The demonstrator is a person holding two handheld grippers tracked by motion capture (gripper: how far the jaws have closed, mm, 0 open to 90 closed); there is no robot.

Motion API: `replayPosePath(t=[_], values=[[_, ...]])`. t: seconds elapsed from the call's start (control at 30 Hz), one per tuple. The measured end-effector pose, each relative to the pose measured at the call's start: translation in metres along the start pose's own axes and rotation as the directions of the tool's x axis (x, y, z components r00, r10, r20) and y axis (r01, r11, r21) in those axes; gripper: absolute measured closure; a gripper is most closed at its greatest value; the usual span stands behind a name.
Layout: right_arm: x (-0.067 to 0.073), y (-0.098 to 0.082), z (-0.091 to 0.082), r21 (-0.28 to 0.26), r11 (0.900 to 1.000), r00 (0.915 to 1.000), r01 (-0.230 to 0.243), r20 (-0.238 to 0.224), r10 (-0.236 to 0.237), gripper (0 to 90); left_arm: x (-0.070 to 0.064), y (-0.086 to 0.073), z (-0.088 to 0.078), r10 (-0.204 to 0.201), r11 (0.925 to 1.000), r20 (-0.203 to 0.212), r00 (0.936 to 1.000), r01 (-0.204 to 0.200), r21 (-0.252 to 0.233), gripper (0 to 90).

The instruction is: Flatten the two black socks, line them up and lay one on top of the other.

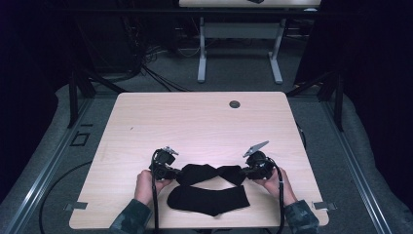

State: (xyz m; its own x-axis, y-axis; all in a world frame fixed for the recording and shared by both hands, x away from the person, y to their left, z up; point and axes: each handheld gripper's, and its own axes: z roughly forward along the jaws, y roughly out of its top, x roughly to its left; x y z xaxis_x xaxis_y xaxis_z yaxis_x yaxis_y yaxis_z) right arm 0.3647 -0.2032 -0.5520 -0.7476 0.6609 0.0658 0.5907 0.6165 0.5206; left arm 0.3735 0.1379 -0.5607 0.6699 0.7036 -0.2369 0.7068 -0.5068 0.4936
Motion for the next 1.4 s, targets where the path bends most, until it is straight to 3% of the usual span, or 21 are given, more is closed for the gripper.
replayPosePath(t=[0.07, 0.2, 0.3, 0.33, 0.37, 0.43, 0.47, 0.5, 0.6, 0.67, 0.73, 0.8, 0.83, 0.93, 1.03, 1.1, 1.17, 1.23, 1.33, 1.37, 1.4], values=[[-0.001, 0.008, -0.007, -0.034, 0.999, 0.9980, 0.039, 0.051, -0.037, 82.1, 0.001, 0.001, -0.006, -0.007, 0.9993, 0.003, 1.0000, 0.007, -0.037, 84.6], [0.003, 0.027, -0.026, -0.098, 0.984, 0.9750, 0.149, 0.180, -0.130, 81.7, 0.005, 0.006, -0.014, -0.015, 0.9967, 0.014, 0.9998, 0.016, -0.080, 84.5], [0.008, 0.036, -0.030, -0.104, 0.947, 0.9136, 0.305, 0.312, -0.261, 80.4, 0.008, 0.008, -0.016, -0.026, 0.9947, 0.019, 0.9995, 0.028, -0.099, 84.1], [0.009, 0.036, -0.031, -0.109, 0.933, 0.8993, 0.343, 0.325, -0.292, 78.8, 0.008, 0.009, -0.016, -0.018, 0.9959, 0.011, 0.9998, 0.019, -0.089, 83.8], [0.009, 0.034, -0.031, -0.107, 0.923, 0.8949, 0.370, 0.308, -0.323, 74.2, 0.008, 0.009, -0.014, -0.018, 0.9968, 0.003, 0.9998, 0.018, -0.078, 83.1], [0.010, 0.024, -0.030, -0.078, 0.918, 0.9074, 0.389, 0.206, -0.367, 63.6, 0.009, 0.006, -0.012, 0.000, 0.9987, -0.007, 1.0000, -0.001, -0.050, 80.4], [0.011, 0.017, -0.030, -0.064, 0.910, 0.9036, 0.409, 0.169, -0.394, 61.2, 0.009, 0.005, -0.011, -0.001, 0.9991, -0.014, 0.9999, 0.000, -0.042, 77.7], [0.012, 0.009, -0.030, -0.051, 0.911, 0.9084, 0.409, 0.119, -0.401, 58.2, 0.010, 0.003, -0.011, 0.003, 0.9992, -0.010, 0.9999, -0.003, -0.039, 75.2], [0.012, -0.010, -0.033, -0.032, 0.931, 0.9309, 0.365, 0.034, -0.364, 53.0, 0.012, 0.000, -0.012, -0.014, 0.9990, -0.011, 0.9998, 0.013, -0.042, 64.4], [0.008, -0.015, -0.039, -0.050, 0.948, 0.9489, 0.315, 0.037, -0.313, 51.1, 0.014, 0.001, -0.013, -0.035, 0.9979, -0.014, 0.9993, 0.034, -0.054, 56.4], [-0.001, -0.013, -0.043, -0.092, 0.975, 0.9787, 0.204, 0.046, -0.200, 48.2, 0.014, 0.002, -0.014, -0.053, 0.9965, -0.008, 0.9986, 0.052, -0.065, 52.6], [-0.011, -0.009, -0.040, -0.114, 0.990, 0.9961, 0.088, 0.021, -0.086, 46.2, 0.012, 0.002, -0.013, -0.059, 0.9961, -0.005, 0.9982, 0.059, -0.066, 51.6], [-0.016, -0.007, -0.036, -0.109, 0.994, 0.9993, 0.032, 0.022, -0.030, 45.7, 0.012, 0.002, -0.012, -0.058, 0.9964, -0.007, 0.9983, 0.058, -0.062, 51.6], [-0.027, -0.003, -0.019, -0.091, 0.994, 0.9986, -0.053, -0.016, 0.051, 41.1, 0.011, 0.003, -0.009, -0.056, 0.9974, -0.007, 0.9984, 0.055, -0.047, 53.5], [-0.034, 0.003, -0.003, -0.077, 0.993, 0.9952, -0.088, -0.050, 0.084, 32.6, 0.010, 0.002, -0.005, -0.046, 0.9986, -0.014, 0.9989, 0.045, -0.029, 59.2], [-0.037, 0.009, 0.006, -0.062, 0.994, 0.9945, -0.095, -0.050, 0.092, 33.9, 0.009, 0.002, -0.003, -0.032, 0.9994, -0.022, 0.9993, 0.032, -0.012, 64.1], [-0.038, 0.014, 0.014, -0.044, 0.997, 0.9972, -0.065, -0.038, 0.063, 58.1, 0.009, 0.002, -0.002, -0.018, 0.9998, -0.028, 0.9994, 0.018, -0.009, 71.2], [-0.038, 0.018, 0.015, -0.036, 0.998, 0.9986, -0.045, -0.028, 0.044, 73.6, 0.009, 0.001, -0.001, -0.018, 0.9997, -0.025, 0.9995, 0.018, -0.014, 78.5], [-0.033, 0.027, 0.006, -0.063, 0.998, 0.9976, 0.028, 0.065, -0.024, 82.2, 0.008, 0.002, 0.000, -0.002, 1.0000, -0.020, 0.9998, 0.001, -0.005, 82.9], [-0.030, 0.031, 0.002, -0.075, 0.994, 0.9908, 0.074, 0.119, -0.065, 82.3, 0.008, 0.003, 0.000, -0.002, 1.0000, -0.021, 0.9998, 0.002, -0.001, 83.3], [-0.023, 0.034, -0.003, -0.089, 0.987, 0.9752, 0.136, 0.188, -0.117, 82.4, 0.008, 0.004, 0.000, 0.004, 1.0000, -0.020, 0.9998, -0.004, 0.003, 83.5]])
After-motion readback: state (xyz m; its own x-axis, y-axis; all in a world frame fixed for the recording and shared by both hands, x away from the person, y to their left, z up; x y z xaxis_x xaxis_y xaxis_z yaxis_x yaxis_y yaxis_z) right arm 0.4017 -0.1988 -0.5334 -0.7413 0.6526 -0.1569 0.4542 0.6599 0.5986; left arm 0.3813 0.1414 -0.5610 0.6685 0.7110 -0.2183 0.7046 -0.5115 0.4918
